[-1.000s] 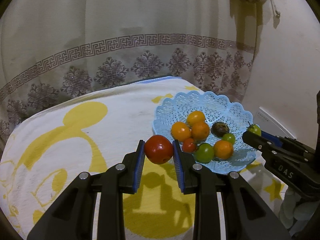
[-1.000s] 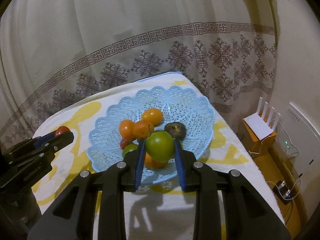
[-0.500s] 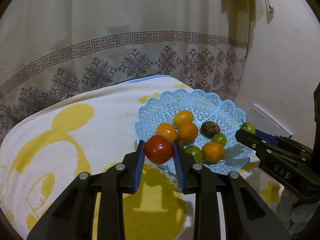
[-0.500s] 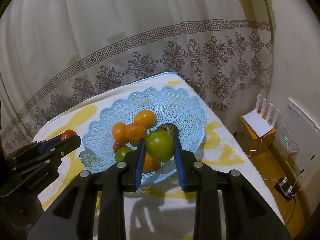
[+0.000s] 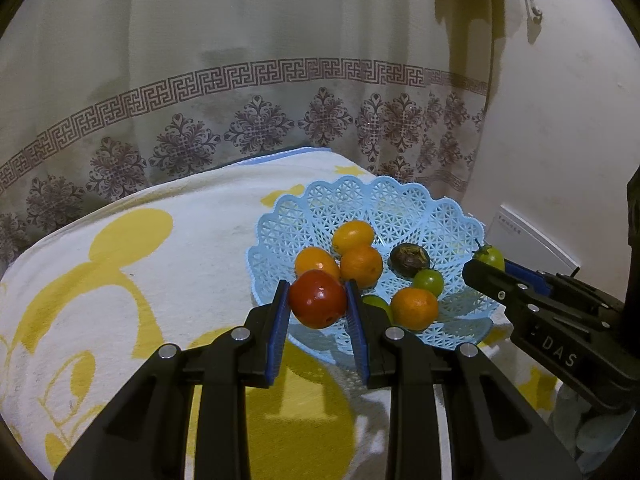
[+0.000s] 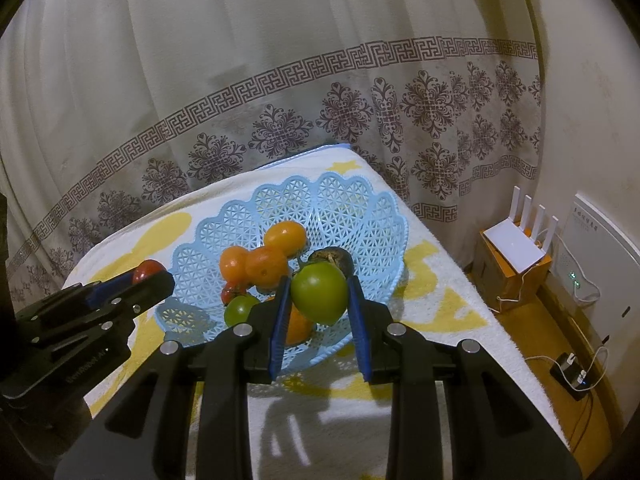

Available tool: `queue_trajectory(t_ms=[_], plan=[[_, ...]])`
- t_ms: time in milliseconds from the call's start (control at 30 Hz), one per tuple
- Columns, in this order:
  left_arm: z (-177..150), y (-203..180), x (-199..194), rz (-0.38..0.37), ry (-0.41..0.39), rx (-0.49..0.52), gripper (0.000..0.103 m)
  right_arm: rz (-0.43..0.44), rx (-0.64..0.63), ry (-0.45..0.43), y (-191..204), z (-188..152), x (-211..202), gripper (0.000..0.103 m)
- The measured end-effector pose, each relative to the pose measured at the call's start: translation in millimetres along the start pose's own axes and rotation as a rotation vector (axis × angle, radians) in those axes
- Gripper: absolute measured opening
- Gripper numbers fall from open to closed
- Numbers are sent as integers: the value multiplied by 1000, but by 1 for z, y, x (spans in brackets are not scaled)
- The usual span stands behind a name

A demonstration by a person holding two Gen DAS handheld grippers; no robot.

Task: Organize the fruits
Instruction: 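Lower the red tomato with the left tool while the right tool lowers the green tomato into the basket, then open both tools to release the tomatoes into the basket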

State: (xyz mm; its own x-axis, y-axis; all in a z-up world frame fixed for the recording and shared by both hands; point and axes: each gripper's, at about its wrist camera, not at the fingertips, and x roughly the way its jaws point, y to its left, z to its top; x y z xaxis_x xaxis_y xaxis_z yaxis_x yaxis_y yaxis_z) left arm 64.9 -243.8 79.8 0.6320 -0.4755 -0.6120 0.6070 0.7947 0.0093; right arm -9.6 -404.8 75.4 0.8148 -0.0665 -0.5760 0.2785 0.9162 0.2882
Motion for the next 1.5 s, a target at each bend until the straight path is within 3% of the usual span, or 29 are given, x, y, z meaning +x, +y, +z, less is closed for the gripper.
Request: queue_trajectory(t_ms=[233,300,333,367,433,600,733,1200,1433,1500], plan=[[4,-4,3,-22,-8,1,28,-8,7,-12,-2,1,-1,29],[4,-4,4,-32,-11,0,29,-11,20,-14,-5,1,-1,35],[4,-4,5,-39,-8,-3,33,-12,25,-17,-6,2,-2,43],[4,-3,5,-39,-8,-8,47,-19,33,-28,-7,2,-3,44],[3,0,4,-19,-28,-19,58,-22,38,-39,-8,2,-6,44],[3,8,2,-3,-26,-44,58,-27,46,-43,-9,2,-6,44],[3,13,-1,9,-28,-50,70,-32,49,-45,-10,2,-7,44],[-10,39,-10,81,-14,-95,84,-45,72,-53,-11,-1,-11,47],[-15,36,-22,99,-28,-70,88,-53,80,-66,-12,-2,-20,56],[-17,34,-25,104,-31,-62,89,-54,81,-68,-11,-2,-23,63]])
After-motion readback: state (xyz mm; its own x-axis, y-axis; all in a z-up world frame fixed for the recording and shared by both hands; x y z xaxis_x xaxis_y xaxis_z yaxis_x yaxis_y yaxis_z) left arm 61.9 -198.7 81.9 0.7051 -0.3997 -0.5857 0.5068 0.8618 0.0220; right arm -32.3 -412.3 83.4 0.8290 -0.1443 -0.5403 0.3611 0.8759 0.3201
